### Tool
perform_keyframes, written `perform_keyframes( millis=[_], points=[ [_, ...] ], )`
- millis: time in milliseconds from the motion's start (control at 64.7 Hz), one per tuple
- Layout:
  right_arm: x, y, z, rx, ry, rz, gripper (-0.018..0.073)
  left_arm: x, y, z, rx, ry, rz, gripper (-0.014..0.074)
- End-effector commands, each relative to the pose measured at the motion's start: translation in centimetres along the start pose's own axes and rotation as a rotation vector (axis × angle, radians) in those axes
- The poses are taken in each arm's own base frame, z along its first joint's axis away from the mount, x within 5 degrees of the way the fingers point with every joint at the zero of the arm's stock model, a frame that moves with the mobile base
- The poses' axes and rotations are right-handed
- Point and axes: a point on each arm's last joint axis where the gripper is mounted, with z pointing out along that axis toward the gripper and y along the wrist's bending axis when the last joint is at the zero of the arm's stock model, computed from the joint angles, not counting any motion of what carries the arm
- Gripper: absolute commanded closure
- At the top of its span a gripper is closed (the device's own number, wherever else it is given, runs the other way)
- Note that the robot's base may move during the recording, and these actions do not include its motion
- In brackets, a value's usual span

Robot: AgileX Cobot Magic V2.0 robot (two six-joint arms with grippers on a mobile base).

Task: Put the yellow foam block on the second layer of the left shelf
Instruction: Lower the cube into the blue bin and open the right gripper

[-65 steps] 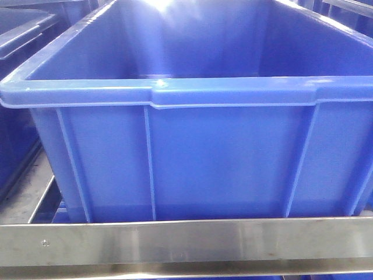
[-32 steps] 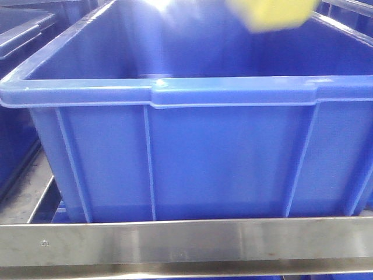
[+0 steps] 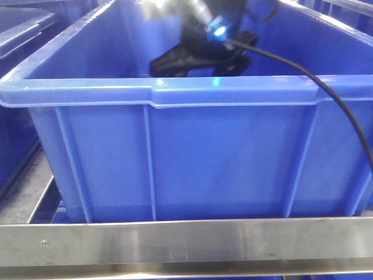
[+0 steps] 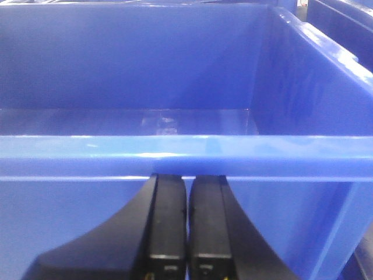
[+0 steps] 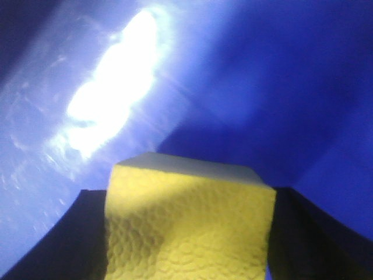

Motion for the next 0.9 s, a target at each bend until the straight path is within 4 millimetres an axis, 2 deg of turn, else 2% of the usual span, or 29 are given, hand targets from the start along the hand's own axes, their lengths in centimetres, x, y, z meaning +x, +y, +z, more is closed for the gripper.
perform_keyframes(
  millis=[0, 170, 309, 433, 556, 618, 695, 881],
  points=[
    [-1.8, -0.3, -3.8, 0.022, -0.140, -0.012, 0.0195, 0.0, -0.2, 0.0, 0.015, -0.073, -0.003, 0.0460],
    [-1.9, -0.5, -4.8, 0.026, -0.172, -0.009, -0.0081, 0.0, -0.2, 0.0, 0.015, -0.073, -0.003, 0.0460],
    [-2.1, -0.7, -6.1, 0.028, -0.205, -0.004, -0.0064, 0.0, -0.2, 0.0, 0.015, -0.073, -0.003, 0.0460],
    [-2.0, -0.7, -8.1, 0.014, -0.263, 0.011, -0.0064, 0.0, -0.2, 0.0, 0.015, -0.073, -0.003, 0.0460],
    [-0.3, -0.3, -10.2, -0.029, -0.364, 0.047, -0.0058, 0.0, -0.2, 0.0, 0.015, -0.073, -0.003, 0.0460],
    [1.1, -0.2, -10.8, -0.035, -0.414, 0.054, -0.0023, 0.0, -0.2, 0.0, 0.015, -0.073, -0.003, 0.0460],
    [2.9, -0.1, -12.0, -0.034, -0.471, 0.056, 0.0065, 0.0, -0.2, 0.0, 0.015, -0.073, -0.003, 0.0460],
    [7.9, 0.1, -15.1, -0.029, -0.589, 0.059, 0.0403, 0.0, -0.2, 0.0, 0.015, -0.073, -0.003, 0.0460]
  ],
)
